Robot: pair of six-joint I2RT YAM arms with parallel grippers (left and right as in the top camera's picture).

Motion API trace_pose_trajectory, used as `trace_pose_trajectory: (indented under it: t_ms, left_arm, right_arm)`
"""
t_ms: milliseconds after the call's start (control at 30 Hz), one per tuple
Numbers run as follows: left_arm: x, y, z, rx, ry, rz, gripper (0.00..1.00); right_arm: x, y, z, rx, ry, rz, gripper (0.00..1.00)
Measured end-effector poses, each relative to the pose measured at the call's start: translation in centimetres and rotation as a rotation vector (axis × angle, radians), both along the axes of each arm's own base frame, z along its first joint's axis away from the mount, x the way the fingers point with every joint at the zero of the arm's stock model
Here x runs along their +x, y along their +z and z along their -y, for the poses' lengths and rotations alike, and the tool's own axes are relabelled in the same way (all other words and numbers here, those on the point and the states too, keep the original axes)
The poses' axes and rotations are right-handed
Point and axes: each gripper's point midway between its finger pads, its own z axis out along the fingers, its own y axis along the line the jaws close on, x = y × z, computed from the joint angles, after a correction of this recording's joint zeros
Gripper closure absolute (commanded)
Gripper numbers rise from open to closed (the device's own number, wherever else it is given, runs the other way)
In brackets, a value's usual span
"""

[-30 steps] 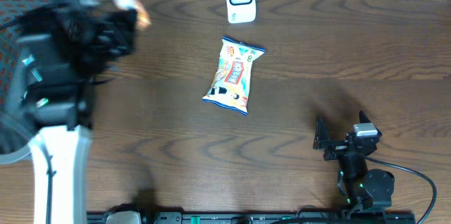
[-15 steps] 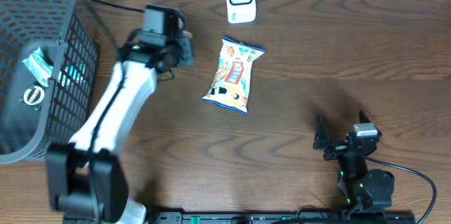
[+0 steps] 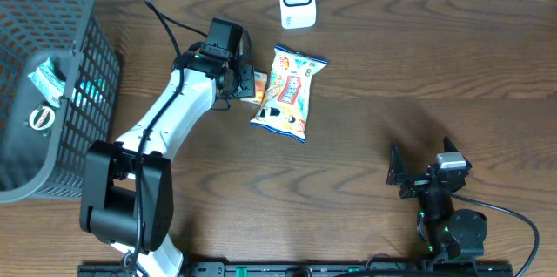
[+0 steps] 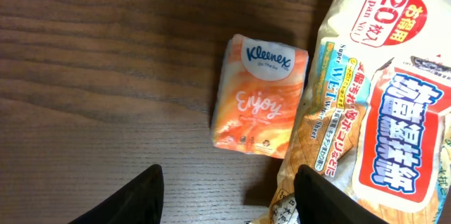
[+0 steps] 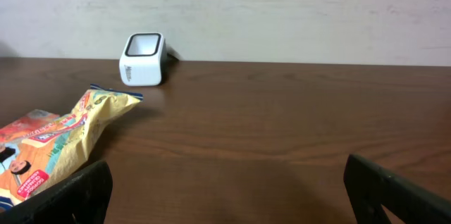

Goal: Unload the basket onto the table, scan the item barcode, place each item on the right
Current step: 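Carry the Kleenex pack with the left gripper to the scanner and drop it, then reach the left gripper into the basket and grasp the green wipes pack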

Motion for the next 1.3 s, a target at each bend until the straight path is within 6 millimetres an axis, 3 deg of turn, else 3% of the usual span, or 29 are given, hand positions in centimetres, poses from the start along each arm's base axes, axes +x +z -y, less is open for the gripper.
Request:
trace_pose_trajectory:
  t_ms: [100, 200, 300, 433, 533, 633, 767, 833, 900, 933, 1067, 1133, 1233, 1300]
  left_arm:
    - [0.0, 0.2, -0.3, 0.000, 0.006, -0.001, 0.41]
    - [1.1, 2.4, -1.2, -0.012, 0.028, 0.050, 0.40]
    - [3.2, 7.8, -3.2, -0.041, 0.074, 0.193, 0.40]
    - [5.1, 19.8, -8.8, -0.077, 0.193, 0.501, 0.40]
    - [4.3, 27.7, -14.0, -0.062, 0.295, 0.694, 0.41]
    - [3.1, 33.0, -18.9, -0.019, 0.374, 0.815, 0.41]
    - [2.1, 36.6, -24.7, 0.048, 0.464, 0.898, 0.40]
    - [2.0, 37.0, -27.7, 0.100, 0.500, 0.921, 0.40]
    - [2.1, 36.1, -30.3, 0.141, 0.539, 0.900, 0.40]
    - [2.2, 35.2, -31.6, 0.156, 0.561, 0.877, 0.32]
    - [2.6, 29.0, -37.0, 0.166, 0.674, 0.716, 0.29]
    - [2.5, 25.6, -38.7, 0.134, 0.732, 0.625, 0.27]
    - [2.8, 20.7, -39.7, 0.037, 0.798, 0.501, 0.16]
    - [3.1, 18.5, -39.5, -0.016, 0.808, 0.442, 0.16]
  right_arm:
    - [0.0, 0.0, 0.0, 0.000, 0.000, 0.000, 0.01]
    - [0.0, 0.0, 0.0, 0.000, 0.000, 0.000, 0.01]
    - [0.0, 0.0, 0.0, 0.000, 0.000, 0.000, 0.01]
    - [0.0, 0.0, 0.0, 0.000, 0.000, 0.000, 0.01]
    - [0.0, 0.0, 0.0, 0.000, 0.000, 0.000, 0.01]
    - [0.0, 0.0, 0.0, 0.000, 0.000, 0.000, 0.01]
    - [0.0, 0.0, 0.0, 0.000, 0.000, 0.000, 0.01]
    - [0.0, 0.0, 0.0, 0.000, 0.000, 0.000, 0.01]
    - [0.0, 0.0, 0.0, 0.000, 0.000, 0.000, 0.01]
    - [0.0, 0.0, 0.0, 0.000, 0.000, 0.000, 0.01]
    - [0.0, 0.0, 0.0, 0.000, 0.000, 0.000, 0.01]
    - [0.0, 0.0, 0.0, 0.000, 0.000, 0.000, 0.01]
    - [0.0, 0.0, 0.0, 0.000, 0.000, 0.000, 0.01]
    - [0.0, 0.0, 0.0, 0.000, 0.000, 0.000, 0.01]
